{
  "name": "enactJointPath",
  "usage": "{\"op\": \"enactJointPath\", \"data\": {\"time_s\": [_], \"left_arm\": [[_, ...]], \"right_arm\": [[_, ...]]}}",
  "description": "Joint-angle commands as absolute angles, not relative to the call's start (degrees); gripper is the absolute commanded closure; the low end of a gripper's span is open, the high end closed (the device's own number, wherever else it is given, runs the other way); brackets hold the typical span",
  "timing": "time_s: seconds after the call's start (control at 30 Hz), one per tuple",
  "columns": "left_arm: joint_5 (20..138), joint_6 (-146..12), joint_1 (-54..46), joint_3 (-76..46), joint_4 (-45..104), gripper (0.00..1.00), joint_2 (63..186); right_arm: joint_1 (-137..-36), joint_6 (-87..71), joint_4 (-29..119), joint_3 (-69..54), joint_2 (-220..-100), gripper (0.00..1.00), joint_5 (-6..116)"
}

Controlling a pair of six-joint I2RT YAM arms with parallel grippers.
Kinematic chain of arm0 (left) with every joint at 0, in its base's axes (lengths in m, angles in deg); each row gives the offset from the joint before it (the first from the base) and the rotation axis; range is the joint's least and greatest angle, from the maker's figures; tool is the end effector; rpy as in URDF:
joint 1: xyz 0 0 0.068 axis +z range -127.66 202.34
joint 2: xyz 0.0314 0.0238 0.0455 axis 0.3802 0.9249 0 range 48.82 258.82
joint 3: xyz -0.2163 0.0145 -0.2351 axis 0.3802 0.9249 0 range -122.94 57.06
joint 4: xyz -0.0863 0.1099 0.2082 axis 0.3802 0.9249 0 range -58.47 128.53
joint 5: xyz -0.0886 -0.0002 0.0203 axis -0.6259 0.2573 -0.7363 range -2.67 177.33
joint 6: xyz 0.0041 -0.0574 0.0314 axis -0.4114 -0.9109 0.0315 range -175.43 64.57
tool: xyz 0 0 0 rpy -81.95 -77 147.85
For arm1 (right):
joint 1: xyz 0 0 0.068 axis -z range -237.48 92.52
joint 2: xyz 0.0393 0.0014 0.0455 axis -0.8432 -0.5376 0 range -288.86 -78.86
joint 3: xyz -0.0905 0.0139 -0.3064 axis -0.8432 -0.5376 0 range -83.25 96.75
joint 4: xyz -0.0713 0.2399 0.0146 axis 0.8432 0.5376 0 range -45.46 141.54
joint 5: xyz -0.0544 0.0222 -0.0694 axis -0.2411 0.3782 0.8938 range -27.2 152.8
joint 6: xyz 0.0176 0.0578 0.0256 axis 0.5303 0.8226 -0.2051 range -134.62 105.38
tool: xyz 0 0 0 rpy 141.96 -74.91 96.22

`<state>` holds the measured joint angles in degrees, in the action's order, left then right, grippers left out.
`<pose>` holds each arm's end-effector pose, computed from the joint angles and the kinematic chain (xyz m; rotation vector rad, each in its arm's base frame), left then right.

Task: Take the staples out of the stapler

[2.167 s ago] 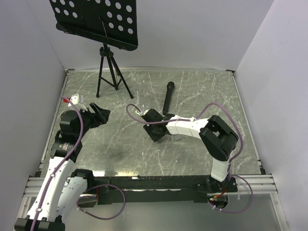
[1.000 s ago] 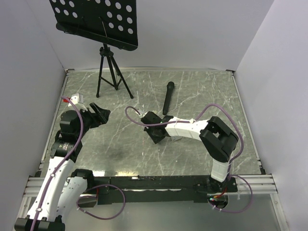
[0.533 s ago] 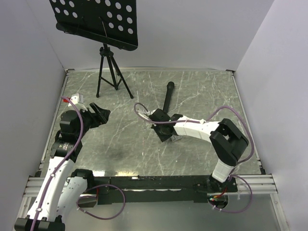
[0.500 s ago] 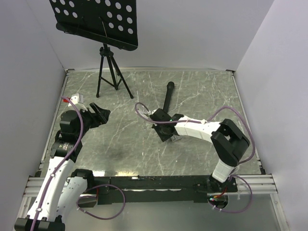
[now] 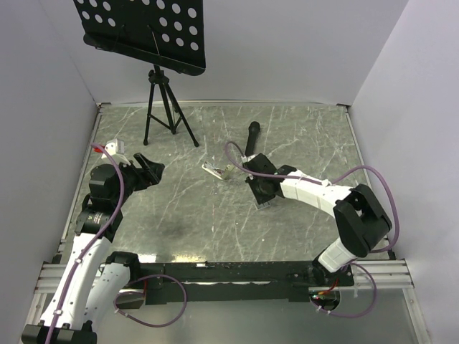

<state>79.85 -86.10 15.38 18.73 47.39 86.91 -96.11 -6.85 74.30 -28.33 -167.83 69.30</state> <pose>0.1262 -0.0221 0.3334 -0.2945 1.8574 -0.5761 0.2355 0.1806 0.2323 -0.6779 2.5888 0.1053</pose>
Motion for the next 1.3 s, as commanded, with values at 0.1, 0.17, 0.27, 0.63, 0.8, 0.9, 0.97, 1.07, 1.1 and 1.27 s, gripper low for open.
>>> {"op": "enactJointPath", "data": {"time_s": [0.1,0.17,0.27,0.63,0.8,0.9,0.97,1.07,1.1,1.27], "left_arm": [[79.95,-85.84,15.31,16.72,46.65,0.21,86.61],[79.86,-85.84,15.31,16.63,46.74,0.21,86.70],[79.86,-85.84,15.23,16.63,46.65,0.21,86.61],[79.86,-85.84,15.31,16.63,46.74,0.21,86.44],[79.95,-85.84,15.31,16.63,46.65,0.21,86.35],[79.86,-85.84,15.31,16.63,46.65,0.21,86.35],[79.95,-85.93,15.40,16.63,46.65,0.21,86.35],[79.95,-85.84,15.31,16.63,46.74,0.21,86.35],[80.12,-85.93,15.31,16.63,46.74,0.21,86.35],[80.04,-85.84,15.31,16.63,46.65,0.21,86.35]], "right_arm": [[-94.48,-8.03,74.95,-28.32,-167.89,0.75,67.90],[-94.31,-8.20,75.39,-28.14,-168.77,0.75,68.07],[-93.96,-8.03,75.74,-27.88,-169.47,0.75,67.81],[-93.52,-7.94,76.45,-27.44,-170.71,0.75,67.19],[-93.52,-8.11,76.45,-27.35,-170.79,0.74,67.10],[-93.52,-8.11,76.53,-27.00,-171.06,0.74,67.54],[-93.52,-8.20,76.45,-26.74,-171.23,0.74,67.54],[-93.43,-8.38,76.53,-26.21,-171.67,0.74,67.63],[-93.43,-8.55,76.62,-26.12,-171.76,0.74,67.54],[-93.25,-8.82,76.80,-25.86,-172.11,0.73,67.46]]}}
